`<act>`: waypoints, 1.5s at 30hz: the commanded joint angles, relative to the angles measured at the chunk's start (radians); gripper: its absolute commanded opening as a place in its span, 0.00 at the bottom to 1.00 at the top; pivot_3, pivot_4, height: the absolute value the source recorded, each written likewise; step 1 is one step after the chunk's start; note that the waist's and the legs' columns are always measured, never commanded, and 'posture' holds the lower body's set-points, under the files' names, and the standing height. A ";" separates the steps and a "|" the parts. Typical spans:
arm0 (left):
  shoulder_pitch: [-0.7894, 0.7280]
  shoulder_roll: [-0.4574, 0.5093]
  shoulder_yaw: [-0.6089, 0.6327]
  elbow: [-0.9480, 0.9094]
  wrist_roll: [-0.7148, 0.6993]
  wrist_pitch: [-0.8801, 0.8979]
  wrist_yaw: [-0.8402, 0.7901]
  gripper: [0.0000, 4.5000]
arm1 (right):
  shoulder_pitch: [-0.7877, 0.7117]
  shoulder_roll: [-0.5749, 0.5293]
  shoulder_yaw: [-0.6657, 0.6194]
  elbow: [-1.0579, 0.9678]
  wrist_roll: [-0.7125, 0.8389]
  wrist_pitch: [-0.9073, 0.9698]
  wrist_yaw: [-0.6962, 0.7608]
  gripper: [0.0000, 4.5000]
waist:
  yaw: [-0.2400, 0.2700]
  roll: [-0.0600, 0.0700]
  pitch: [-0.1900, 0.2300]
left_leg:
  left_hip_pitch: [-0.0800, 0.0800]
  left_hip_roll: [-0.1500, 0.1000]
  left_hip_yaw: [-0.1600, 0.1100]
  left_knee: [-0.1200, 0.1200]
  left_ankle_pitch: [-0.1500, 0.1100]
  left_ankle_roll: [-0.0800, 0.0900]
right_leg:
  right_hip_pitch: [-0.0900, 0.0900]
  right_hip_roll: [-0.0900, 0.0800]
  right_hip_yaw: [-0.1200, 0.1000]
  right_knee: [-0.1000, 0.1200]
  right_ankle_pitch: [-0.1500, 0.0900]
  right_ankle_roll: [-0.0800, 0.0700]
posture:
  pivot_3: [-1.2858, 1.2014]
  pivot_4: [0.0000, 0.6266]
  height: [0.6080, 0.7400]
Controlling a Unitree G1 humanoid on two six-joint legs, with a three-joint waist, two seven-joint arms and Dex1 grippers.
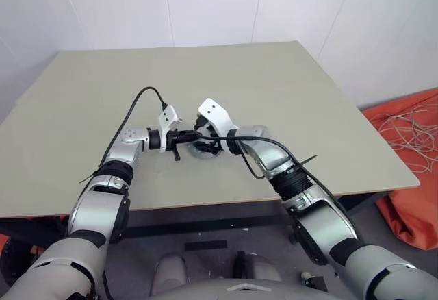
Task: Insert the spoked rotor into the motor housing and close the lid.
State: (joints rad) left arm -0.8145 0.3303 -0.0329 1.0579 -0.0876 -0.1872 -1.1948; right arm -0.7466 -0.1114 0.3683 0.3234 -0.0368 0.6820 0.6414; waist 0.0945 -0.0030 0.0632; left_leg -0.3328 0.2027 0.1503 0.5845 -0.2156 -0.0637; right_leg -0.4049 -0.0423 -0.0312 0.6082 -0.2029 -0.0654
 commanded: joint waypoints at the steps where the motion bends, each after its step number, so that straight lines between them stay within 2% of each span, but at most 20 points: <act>1: -0.020 0.003 -0.006 0.003 0.015 0.003 0.007 0.00 | 0.003 -0.006 0.006 -0.049 0.015 0.024 0.029 0.77 | 0.003 0.000 0.000 | 0.000 0.000 0.000 -0.001 0.000 0.000 | 0.000 0.000 0.000 0.000 0.000 0.000 | 0.52 0.00 1.00; 4: -0.024 0.001 -0.006 0.007 0.015 0.001 0.010 0.00 | 0.002 -0.020 0.002 -0.065 0.020 0.039 0.043 0.99 | 0.003 0.000 0.000 | 0.000 -0.001 0.000 -0.003 0.000 0.000 | 0.000 0.000 0.000 -0.001 -0.001 -0.001 | 0.52 0.00 1.00; 5: -0.025 0.001 -0.006 0.008 0.016 0.000 0.011 0.00 | 0.003 -0.025 0.002 -0.072 0.021 0.044 0.046 0.99 | 0.004 0.000 0.000 | 0.000 -0.001 0.000 -0.004 0.000 0.000 | 0.000 0.000 0.000 -0.001 -0.001 -0.002 | 0.52 0.00 1.00; 18: -0.035 -0.009 -0.005 0.021 0.024 -0.008 0.011 0.00 | 0.037 -0.103 -0.003 -0.257 0.032 0.104 0.066 0.99 | 0.010 0.000 0.000 | 0.000 -0.001 -0.001 -0.004 0.000 -0.001 | 0.000 0.000 0.000 -0.001 -0.001 -0.002 | 0.52 0.00 1.00; 24: -0.039 -0.015 -0.005 0.026 0.026 -0.012 0.011 0.00 | 0.105 -0.226 -0.009 -0.431 0.071 0.136 0.141 0.99 | 0.018 0.000 0.000 | 0.000 -0.001 -0.001 -0.004 0.000 -0.001 | 0.000 0.000 0.000 -0.001 -0.001 -0.001 | 0.52 0.00 1.00; 27: -0.042 -0.018 -0.007 0.031 0.030 -0.017 0.007 0.00 | 0.133 -0.272 -0.057 -0.489 0.129 0.185 0.173 0.99 | 0.023 -0.001 0.000 | 0.000 -0.001 -0.001 -0.004 0.000 -0.001 | 0.000 0.000 0.000 -0.001 -0.001 -0.001 | 0.52 0.00 1.00; 35: -0.046 -0.026 -0.007 0.039 0.033 -0.021 0.007 0.00 | 0.150 -0.173 -0.278 -0.498 0.289 0.444 0.050 0.99 | 0.036 -0.001 0.000 | 0.000 -0.001 -0.001 -0.004 0.001 -0.001 | 0.000 0.000 0.000 -0.001 -0.001 -0.001 | 0.52 0.00 1.00; 45: -0.052 -0.029 -0.009 0.042 0.037 -0.020 0.003 0.00 | 0.024 0.172 -0.732 -0.345 0.309 0.808 -0.329 0.99 | 0.036 0.000 0.000 | 0.001 -0.001 -0.001 -0.005 0.002 -0.003 | 0.000 -0.001 -0.001 -0.001 -0.002 -0.001 | 0.52 0.00 1.00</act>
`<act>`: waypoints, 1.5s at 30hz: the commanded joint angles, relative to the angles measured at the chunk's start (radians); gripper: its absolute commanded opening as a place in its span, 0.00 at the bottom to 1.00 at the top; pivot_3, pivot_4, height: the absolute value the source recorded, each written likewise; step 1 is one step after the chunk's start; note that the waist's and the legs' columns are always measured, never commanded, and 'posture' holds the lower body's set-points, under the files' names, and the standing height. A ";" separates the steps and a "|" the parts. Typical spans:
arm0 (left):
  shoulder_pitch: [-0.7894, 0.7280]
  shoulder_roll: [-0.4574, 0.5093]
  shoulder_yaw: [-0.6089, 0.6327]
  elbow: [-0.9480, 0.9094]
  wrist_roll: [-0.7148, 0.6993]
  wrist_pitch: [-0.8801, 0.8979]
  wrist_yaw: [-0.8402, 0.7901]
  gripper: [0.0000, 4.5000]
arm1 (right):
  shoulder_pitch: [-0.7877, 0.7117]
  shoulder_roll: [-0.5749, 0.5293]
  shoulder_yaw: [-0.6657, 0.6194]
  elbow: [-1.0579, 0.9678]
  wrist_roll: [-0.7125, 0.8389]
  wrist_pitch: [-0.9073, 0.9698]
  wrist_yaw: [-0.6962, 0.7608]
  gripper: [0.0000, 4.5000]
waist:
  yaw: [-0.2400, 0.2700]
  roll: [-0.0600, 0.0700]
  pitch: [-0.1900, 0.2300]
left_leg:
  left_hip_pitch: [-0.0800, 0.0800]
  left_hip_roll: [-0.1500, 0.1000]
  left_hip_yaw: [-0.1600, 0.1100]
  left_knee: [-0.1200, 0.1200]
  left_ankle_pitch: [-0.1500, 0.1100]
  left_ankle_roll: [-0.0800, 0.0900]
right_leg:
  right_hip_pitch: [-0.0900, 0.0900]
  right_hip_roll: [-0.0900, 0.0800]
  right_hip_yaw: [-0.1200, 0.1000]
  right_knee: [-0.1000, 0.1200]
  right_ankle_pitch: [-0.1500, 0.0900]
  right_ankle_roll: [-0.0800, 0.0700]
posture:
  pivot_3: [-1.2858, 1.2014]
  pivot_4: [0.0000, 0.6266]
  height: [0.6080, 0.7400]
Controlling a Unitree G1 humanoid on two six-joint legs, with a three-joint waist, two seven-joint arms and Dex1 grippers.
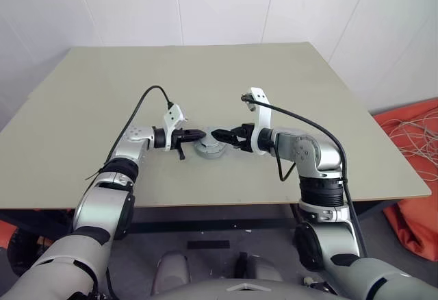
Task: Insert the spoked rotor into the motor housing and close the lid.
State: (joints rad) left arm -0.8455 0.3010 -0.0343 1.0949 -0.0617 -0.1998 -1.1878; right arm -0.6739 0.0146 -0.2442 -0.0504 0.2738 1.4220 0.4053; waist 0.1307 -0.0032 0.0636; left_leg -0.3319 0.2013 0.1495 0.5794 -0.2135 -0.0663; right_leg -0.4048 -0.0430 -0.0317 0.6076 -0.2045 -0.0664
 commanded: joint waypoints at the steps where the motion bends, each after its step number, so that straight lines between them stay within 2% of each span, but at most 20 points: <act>1: -0.022 0.000 -0.007 0.006 0.011 -0.007 -0.005 0.00 | -0.062 0.069 -0.165 0.051 -0.007 0.079 -0.127 0.99 | 0.000 0.000 0.000 | 0.000 0.000 0.000 0.000 0.000 0.000 | 0.000 0.000 0.000 0.000 0.000 0.000 | 0.52 0.00 1.00; 8: -0.029 -0.004 -0.008 0.008 0.013 -0.009 -0.010 0.00 | -0.093 0.102 -0.282 0.122 0.000 0.106 -0.228 0.99 | 0.002 0.001 0.000 | 0.000 -0.001 0.000 -0.002 0.000 -0.001 | -0.001 -0.001 0.000 0.000 0.000 0.000 | 0.52 0.00 1.00; 23: -0.034 -0.003 -0.005 0.014 0.017 -0.010 -0.011 0.00 | -0.203 0.152 -0.593 0.222 0.136 0.192 -0.268 0.99 | 0.008 0.001 0.001 | 0.000 -0.001 0.000 -0.002 0.001 -0.002 | -0.001 -0.001 0.000 0.000 0.000 0.000 | 0.52 0.00 1.00; 45: -0.032 -0.008 -0.006 0.016 0.019 -0.011 -0.010 0.00 | -0.183 0.236 -0.588 0.319 0.192 0.138 -0.333 0.99 | 0.010 0.001 0.001 | 0.000 -0.001 0.001 -0.003 0.001 -0.002 | -0.001 -0.001 0.000 0.000 0.000 0.000 | 0.52 0.00 1.00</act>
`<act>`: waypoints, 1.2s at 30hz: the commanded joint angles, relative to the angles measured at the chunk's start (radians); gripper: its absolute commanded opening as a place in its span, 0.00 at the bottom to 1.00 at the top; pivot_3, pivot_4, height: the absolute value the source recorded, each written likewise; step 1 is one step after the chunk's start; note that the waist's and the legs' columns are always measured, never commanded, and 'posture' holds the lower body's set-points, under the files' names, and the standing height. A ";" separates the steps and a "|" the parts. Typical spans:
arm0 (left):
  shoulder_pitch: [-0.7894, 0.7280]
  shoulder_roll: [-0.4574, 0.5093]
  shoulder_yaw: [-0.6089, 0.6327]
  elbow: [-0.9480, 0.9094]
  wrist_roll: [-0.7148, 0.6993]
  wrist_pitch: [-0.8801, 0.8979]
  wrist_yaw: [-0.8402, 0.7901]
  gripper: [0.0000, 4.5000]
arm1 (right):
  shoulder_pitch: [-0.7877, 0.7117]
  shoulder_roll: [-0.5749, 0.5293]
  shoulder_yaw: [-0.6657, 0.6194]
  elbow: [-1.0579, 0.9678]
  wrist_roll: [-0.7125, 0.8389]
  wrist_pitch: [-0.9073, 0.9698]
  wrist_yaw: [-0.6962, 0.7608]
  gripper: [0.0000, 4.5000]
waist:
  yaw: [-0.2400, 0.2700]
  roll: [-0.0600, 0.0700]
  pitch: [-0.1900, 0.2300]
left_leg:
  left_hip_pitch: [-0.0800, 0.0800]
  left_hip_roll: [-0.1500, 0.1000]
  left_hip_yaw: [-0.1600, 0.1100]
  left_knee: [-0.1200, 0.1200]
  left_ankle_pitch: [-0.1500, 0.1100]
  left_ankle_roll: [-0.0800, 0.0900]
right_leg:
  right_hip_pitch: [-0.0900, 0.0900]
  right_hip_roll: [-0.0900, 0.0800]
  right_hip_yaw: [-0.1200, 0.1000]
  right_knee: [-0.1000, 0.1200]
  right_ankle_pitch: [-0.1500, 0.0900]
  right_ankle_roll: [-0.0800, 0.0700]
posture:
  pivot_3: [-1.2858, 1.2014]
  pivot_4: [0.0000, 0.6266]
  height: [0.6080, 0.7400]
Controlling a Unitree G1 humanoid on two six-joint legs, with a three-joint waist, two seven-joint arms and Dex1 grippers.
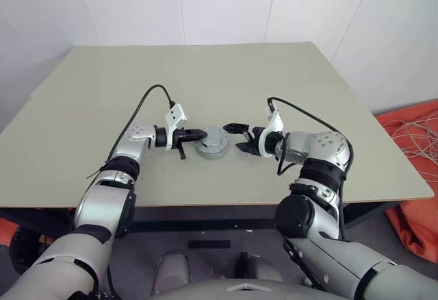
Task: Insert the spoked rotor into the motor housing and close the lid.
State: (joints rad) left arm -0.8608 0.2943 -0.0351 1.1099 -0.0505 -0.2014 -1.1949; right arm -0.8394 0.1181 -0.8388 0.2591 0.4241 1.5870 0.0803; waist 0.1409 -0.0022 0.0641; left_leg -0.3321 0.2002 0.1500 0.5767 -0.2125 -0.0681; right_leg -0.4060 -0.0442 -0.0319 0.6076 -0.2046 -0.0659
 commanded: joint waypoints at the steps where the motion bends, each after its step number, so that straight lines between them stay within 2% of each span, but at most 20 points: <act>1: -0.016 -0.001 -0.005 0.001 0.007 -0.009 -0.003 0.00 | -0.018 0.135 0.010 0.018 0.046 -0.038 -0.012 0.99 | 0.001 0.000 0.000 | 0.000 0.000 0.000 0.000 0.000 0.000 | 0.000 0.000 0.000 0.000 0.000 0.000 | 0.52 0.00 1.00; 18: -0.013 -0.009 -0.005 -0.006 0.004 -0.006 -0.006 0.00 | 0.022 0.141 0.068 0.099 0.141 -0.117 -0.063 0.99 | 0.007 0.000 0.000 | 0.000 0.000 0.000 -0.001 0.000 0.000 | -0.001 0.000 0.000 0.000 0.000 0.000 | 0.52 0.00 1.00; 27: -0.019 -0.010 -0.005 -0.003 0.006 -0.005 -0.007 0.00 | 0.078 0.108 0.149 0.146 0.142 -0.113 -0.034 0.99 | 0.005 0.000 0.000 | 0.000 0.000 0.001 -0.001 0.000 0.000 | -0.001 0.000 0.000 -0.001 0.000 0.000 | 0.52 0.00 1.00; 36: -0.016 -0.010 -0.005 -0.004 0.006 -0.006 -0.006 0.00 | 0.073 0.103 0.121 0.169 0.223 -0.088 0.027 0.99 | -0.009 0.000 0.000 | 0.001 0.000 0.001 -0.002 0.000 0.000 | -0.001 0.000 0.000 -0.001 -0.001 0.000 | 0.52 0.00 1.00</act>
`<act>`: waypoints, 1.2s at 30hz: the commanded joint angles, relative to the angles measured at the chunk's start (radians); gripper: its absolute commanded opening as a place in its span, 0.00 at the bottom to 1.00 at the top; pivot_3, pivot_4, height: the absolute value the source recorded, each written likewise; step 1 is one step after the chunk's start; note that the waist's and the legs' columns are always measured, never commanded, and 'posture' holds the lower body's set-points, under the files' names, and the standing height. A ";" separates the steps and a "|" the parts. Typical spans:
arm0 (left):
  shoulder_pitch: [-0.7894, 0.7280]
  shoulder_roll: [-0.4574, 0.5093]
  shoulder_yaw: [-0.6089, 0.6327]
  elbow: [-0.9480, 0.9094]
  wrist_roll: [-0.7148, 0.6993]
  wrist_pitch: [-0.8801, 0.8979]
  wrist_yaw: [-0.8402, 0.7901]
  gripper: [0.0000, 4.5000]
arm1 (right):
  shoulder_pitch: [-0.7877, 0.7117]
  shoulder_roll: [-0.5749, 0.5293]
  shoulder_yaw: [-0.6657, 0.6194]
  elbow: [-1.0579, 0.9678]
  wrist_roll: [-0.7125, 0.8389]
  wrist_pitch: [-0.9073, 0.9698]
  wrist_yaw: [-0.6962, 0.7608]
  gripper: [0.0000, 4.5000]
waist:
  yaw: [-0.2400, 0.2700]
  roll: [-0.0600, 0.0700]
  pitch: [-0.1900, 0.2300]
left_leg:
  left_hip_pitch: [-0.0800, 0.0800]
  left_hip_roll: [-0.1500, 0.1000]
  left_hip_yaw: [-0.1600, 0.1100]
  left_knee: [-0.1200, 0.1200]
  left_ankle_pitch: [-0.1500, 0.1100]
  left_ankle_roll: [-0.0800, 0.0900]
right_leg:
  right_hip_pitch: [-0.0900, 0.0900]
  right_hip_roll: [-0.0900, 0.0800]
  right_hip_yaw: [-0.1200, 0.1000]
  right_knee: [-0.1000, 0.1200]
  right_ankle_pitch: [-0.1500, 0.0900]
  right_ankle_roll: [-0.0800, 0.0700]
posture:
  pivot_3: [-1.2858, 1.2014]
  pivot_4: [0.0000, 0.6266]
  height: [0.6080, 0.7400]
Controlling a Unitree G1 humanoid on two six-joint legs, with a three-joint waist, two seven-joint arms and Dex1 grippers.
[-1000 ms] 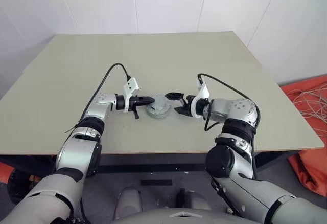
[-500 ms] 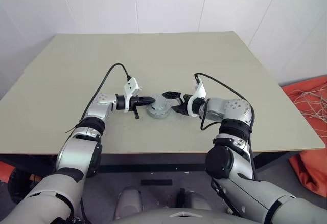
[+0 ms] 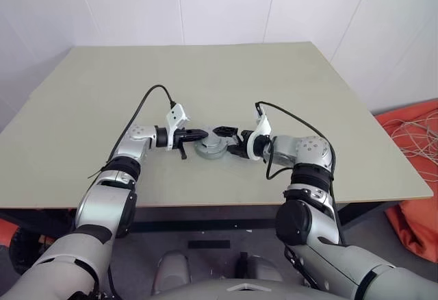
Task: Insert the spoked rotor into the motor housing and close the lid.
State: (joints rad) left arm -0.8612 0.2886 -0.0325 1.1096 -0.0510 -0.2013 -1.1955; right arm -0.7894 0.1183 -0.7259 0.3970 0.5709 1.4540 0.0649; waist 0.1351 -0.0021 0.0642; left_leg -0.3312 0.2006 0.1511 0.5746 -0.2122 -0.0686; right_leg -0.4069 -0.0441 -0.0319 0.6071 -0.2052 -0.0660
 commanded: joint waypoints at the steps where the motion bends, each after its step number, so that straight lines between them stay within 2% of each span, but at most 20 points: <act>1: -0.016 -0.005 -0.008 -0.004 0.007 -0.006 -0.005 0.00 | 0.022 0.104 -0.001 0.033 0.092 0.046 0.051 0.99 | -0.004 0.000 0.000 | 0.000 0.000 0.000 0.000 0.000 0.000 | 0.000 0.000 0.000 0.000 0.000 0.000 | 0.52 0.00 1.00; 6: -0.016 -0.006 -0.008 -0.003 0.008 -0.007 -0.005 0.00 | 0.021 0.097 -0.024 0.057 0.146 0.014 0.073 0.99 | -0.004 0.000 0.000 | -0.001 0.000 0.000 -0.001 0.000 0.000 | -0.001 0.000 0.000 0.000 0.000 -0.001 | 0.52 0.00 1.00; 15: -0.018 -0.006 -0.006 -0.002 0.009 -0.007 -0.003 0.00 | 0.016 0.108 -0.039 0.065 0.182 -0.070 0.029 0.99 | -0.005 0.000 0.000 | -0.002 0.000 0.000 -0.001 0.000 0.000 | -0.001 0.000 -0.001 -0.001 0.000 -0.001 | 0.52 0.00 1.00; 18: -0.016 -0.005 -0.006 -0.004 0.009 -0.007 -0.004 0.00 | 0.018 0.109 -0.027 0.057 0.196 -0.054 0.022 0.87 | -0.005 0.000 0.000 | -0.002 0.000 0.000 -0.001 0.000 0.000 | -0.002 0.000 -0.001 -0.001 0.000 -0.001 | 0.52 0.00 1.00; 24: -0.017 -0.003 -0.005 -0.003 0.008 -0.009 -0.005 0.00 | 0.013 0.108 -0.026 0.035 0.222 -0.009 0.011 0.45 | -0.004 0.001 0.000 | -0.002 0.000 0.000 -0.002 0.000 0.000 | -0.002 0.000 -0.001 -0.001 -0.001 -0.001 | 0.52 0.00 1.00; 25: -0.017 -0.003 -0.005 -0.003 0.008 -0.009 -0.005 0.00 | 0.014 0.109 -0.024 0.032 0.225 -0.004 0.008 0.43 | -0.004 0.001 0.000 | -0.002 0.000 0.000 -0.002 0.000 0.000 | -0.002 0.000 -0.001 -0.001 -0.001 -0.001 | 0.52 0.00 1.00; 36: -0.019 -0.004 -0.004 0.001 0.007 -0.012 -0.001 0.00 | 0.014 0.102 -0.026 0.029 0.238 0.003 -0.015 0.43 | -0.004 0.001 0.000 | -0.002 0.000 0.000 -0.002 0.000 0.000 | -0.002 0.000 -0.001 -0.001 -0.001 -0.001 | 0.52 0.00 1.00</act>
State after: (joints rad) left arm -0.8743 0.2903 -0.0238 1.1067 -0.0553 -0.2136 -1.1934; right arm -0.7660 0.1185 -0.7642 0.4751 0.7256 1.4456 0.0263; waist 0.1310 -0.0014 0.0647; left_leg -0.3334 0.2006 0.1509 0.5723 -0.2121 -0.0687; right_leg -0.4088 -0.0442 -0.0334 0.6062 -0.2060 -0.0673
